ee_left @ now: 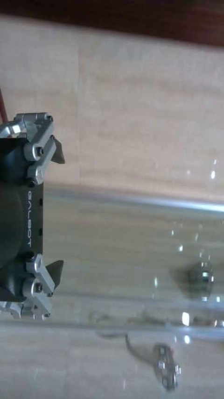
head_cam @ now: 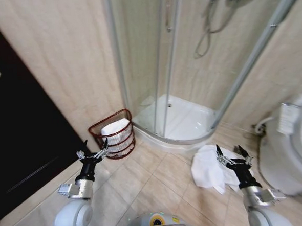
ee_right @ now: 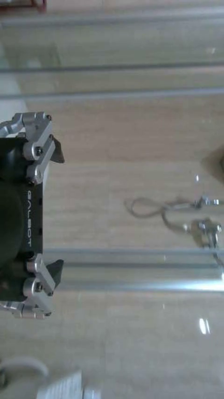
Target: Discard the used towel into the hamper.
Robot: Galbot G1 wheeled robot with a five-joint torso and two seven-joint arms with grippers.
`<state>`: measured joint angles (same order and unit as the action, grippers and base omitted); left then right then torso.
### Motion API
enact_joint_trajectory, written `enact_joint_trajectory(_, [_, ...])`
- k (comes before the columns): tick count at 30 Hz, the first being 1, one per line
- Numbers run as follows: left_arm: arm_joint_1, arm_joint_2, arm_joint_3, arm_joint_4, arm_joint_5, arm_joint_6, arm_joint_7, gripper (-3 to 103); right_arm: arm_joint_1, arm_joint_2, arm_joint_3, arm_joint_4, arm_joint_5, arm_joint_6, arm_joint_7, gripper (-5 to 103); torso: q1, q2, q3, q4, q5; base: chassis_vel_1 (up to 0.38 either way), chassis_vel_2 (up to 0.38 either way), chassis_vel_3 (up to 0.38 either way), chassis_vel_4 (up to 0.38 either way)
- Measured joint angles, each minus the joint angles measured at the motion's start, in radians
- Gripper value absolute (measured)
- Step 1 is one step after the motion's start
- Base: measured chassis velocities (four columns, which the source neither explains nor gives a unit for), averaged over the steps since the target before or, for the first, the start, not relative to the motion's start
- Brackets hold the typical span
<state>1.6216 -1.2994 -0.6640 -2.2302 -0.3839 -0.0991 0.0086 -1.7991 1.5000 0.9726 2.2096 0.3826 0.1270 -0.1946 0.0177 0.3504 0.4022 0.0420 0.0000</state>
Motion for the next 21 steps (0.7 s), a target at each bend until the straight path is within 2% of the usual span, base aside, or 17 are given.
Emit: enact_joint_trajectory(21, [0.001,-0.005,0.004,0.000,0.004,-0.008,0.001,100,-0.012,0.010,-0.002,-0.008,0.001,0.016,-0.001,100,0.000,0.000,0.000,-0.0001,-0.0001,-0.126,-0.130,-0.124,-0.130])
